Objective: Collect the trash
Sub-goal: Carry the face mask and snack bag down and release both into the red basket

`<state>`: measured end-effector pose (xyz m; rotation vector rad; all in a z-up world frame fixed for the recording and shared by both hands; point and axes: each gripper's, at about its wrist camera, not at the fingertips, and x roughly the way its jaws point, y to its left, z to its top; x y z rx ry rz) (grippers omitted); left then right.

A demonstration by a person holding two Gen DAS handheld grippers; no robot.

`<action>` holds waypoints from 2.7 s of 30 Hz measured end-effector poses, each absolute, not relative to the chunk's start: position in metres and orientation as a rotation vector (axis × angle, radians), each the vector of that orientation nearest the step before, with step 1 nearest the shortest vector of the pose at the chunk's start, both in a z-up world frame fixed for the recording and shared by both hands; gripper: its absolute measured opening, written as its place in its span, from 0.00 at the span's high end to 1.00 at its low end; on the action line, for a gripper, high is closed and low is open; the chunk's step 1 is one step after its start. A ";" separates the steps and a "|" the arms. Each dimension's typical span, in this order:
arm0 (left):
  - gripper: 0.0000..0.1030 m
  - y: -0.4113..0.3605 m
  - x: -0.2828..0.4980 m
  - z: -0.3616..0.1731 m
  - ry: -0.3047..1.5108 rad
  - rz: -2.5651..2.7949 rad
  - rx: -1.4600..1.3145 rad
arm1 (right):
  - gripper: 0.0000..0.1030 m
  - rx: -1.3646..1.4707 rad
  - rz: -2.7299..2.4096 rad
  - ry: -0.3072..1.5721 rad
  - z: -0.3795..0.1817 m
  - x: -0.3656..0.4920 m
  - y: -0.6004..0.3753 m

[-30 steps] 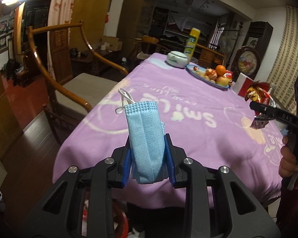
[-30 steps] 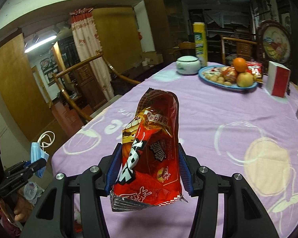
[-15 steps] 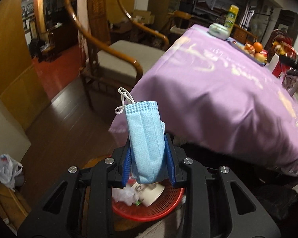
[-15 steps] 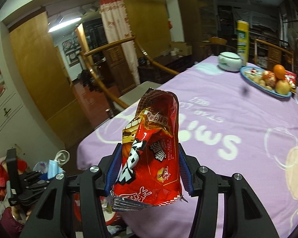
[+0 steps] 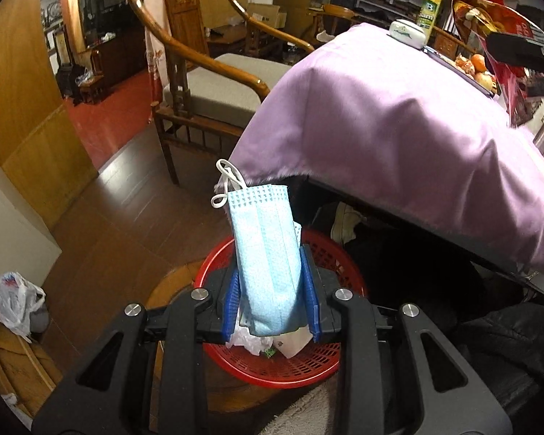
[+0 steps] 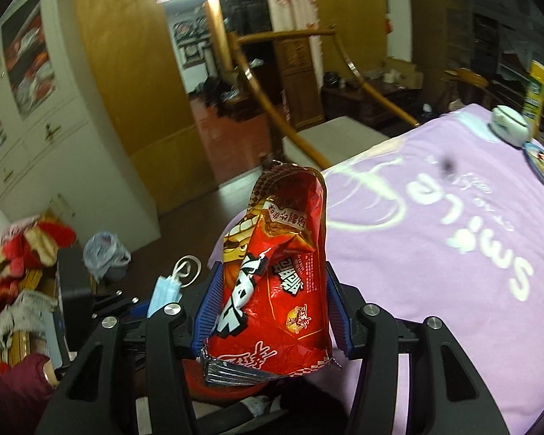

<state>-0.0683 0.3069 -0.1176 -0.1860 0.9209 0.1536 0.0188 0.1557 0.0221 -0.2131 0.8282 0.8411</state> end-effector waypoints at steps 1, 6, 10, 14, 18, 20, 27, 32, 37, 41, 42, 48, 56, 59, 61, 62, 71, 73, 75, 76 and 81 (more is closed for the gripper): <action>0.70 0.309 -0.068 -0.120 0.923 0.154 -0.192 | 0.49 -0.224 0.848 0.836 0.019 0.015 0.160; 0.70 0.316 -0.070 -0.133 0.931 0.158 -0.208 | 0.49 -0.259 0.867 0.857 0.009 -0.001 0.177; 0.70 0.317 -0.070 -0.147 0.954 0.146 -0.228 | 0.49 -0.295 0.879 0.881 -0.001 -0.007 0.186; 0.70 0.318 -0.066 -0.164 0.987 0.144 -0.236 | 0.49 -0.348 0.886 0.899 -0.016 -0.018 0.190; 0.70 0.317 -0.062 -0.178 1.019 0.139 -0.234 | 0.49 -0.387 0.904 0.923 -0.028 -0.025 0.193; 0.70 0.316 -0.059 -0.184 1.037 0.137 -0.236 | 0.49 -0.399 0.911 0.928 -0.031 -0.028 0.193; 0.67 0.308 -0.059 -0.194 1.062 0.128 -0.228 | 0.49 -0.395 0.910 0.938 -0.034 -0.023 0.191; 0.67 0.306 -0.060 -0.192 1.058 0.135 -0.219 | 0.49 -0.395 0.909 0.943 -0.037 -0.021 0.190; 0.55 0.304 -0.062 -0.188 1.043 0.146 -0.210 | 0.49 -0.394 0.911 0.942 -0.038 -0.020 0.191; 0.44 0.303 -0.063 -0.183 1.027 0.147 -0.206 | 0.49 -0.393 0.908 0.943 -0.039 -0.020 0.189; 0.43 0.303 -0.064 -0.181 1.022 0.151 -0.202 | 0.49 -0.392 0.908 0.944 -0.039 -0.020 0.189; 0.32 0.318 -0.065 -0.168 0.978 0.232 -0.190 | 0.48 -0.397 0.915 0.952 -0.041 -0.021 0.190; 0.10 0.385 -0.083 -0.130 0.864 0.477 -0.275 | 0.48 -0.443 0.990 0.979 -0.049 -0.027 0.214; 0.08 0.400 -0.092 -0.119 0.831 0.533 -0.292 | 0.48 -0.467 1.019 0.984 -0.053 -0.030 0.227; 0.07 0.404 -0.094 -0.118 0.827 0.550 -0.291 | 0.48 -0.475 1.035 0.993 -0.057 -0.029 0.235; 0.07 0.405 -0.095 -0.118 0.826 0.556 -0.289 | 0.48 -0.477 1.039 0.997 -0.058 -0.029 0.238; 0.07 0.396 -0.091 -0.127 0.855 0.564 -0.202 | 0.34 -0.529 1.027 1.013 -0.079 -0.026 0.253; 0.07 0.392 -0.091 -0.127 0.858 0.558 -0.196 | 0.34 -0.526 1.019 1.011 -0.079 -0.025 0.252; 0.07 0.388 -0.090 -0.127 0.865 0.543 -0.197 | 0.34 -0.516 1.011 1.004 -0.077 -0.023 0.246; 0.07 0.387 -0.090 -0.127 0.866 0.537 -0.196 | 0.34 -0.513 1.005 1.000 -0.076 -0.024 0.243; 0.07 0.370 -0.083 -0.123 0.865 0.494 -0.172 | 0.32 -0.487 0.953 0.997 -0.073 -0.021 0.219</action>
